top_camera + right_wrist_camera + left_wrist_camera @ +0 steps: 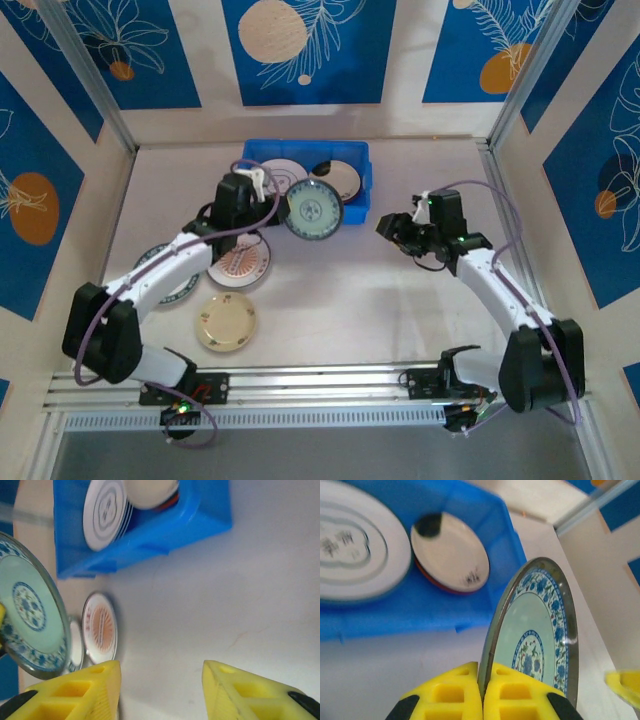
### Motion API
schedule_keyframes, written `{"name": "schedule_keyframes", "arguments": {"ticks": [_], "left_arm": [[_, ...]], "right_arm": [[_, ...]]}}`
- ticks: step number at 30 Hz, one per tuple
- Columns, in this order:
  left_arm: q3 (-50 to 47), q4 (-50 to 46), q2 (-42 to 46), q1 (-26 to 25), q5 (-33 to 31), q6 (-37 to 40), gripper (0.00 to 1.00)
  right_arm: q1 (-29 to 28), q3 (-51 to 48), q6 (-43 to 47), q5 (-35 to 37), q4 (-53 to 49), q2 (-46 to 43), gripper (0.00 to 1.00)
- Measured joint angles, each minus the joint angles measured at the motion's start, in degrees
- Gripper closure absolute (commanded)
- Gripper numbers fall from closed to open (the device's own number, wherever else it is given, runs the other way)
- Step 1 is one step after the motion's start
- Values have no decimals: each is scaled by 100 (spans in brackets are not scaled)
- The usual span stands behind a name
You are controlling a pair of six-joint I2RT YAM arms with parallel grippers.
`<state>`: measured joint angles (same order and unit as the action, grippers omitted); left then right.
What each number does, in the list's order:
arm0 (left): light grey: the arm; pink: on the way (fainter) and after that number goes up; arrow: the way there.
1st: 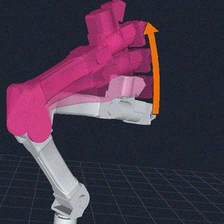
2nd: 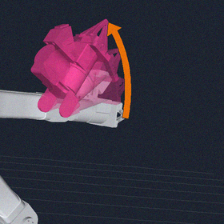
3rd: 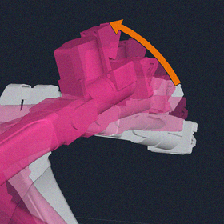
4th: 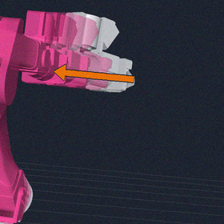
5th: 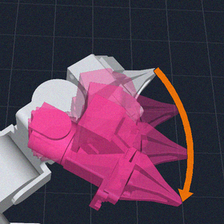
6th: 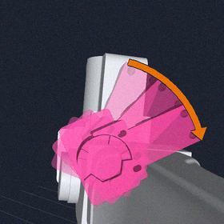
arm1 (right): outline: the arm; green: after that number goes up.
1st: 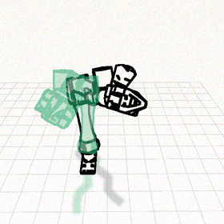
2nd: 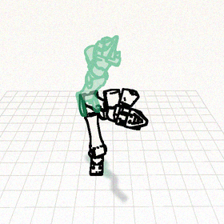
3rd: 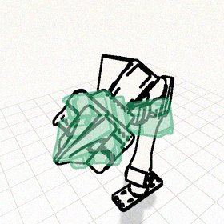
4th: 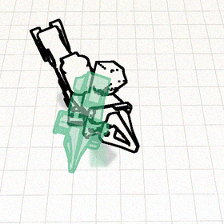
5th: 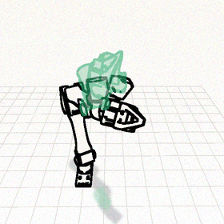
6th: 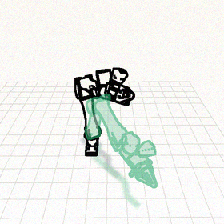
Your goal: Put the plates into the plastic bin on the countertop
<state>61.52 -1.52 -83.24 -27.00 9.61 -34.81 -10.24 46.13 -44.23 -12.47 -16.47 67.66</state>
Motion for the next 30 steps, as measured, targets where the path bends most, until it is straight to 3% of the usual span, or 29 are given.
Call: {"name": "schedule_keyframes", "arguments": {"ticks": [11, 20, 30], "left_arm": [[2785, -214, -2597, 188, 129, 83, 100], [3574, 37, -4092, 210, 260, -662, 100], [4210, 61, -4765, 302, 245, -955, 100]], "right_arm": [[492, -129, -240, 315, -223, -138, 55], [560, -129, -352, 356, -374, -149, 55], [603, -46, -352, 372, -481, 31, 55]]}}
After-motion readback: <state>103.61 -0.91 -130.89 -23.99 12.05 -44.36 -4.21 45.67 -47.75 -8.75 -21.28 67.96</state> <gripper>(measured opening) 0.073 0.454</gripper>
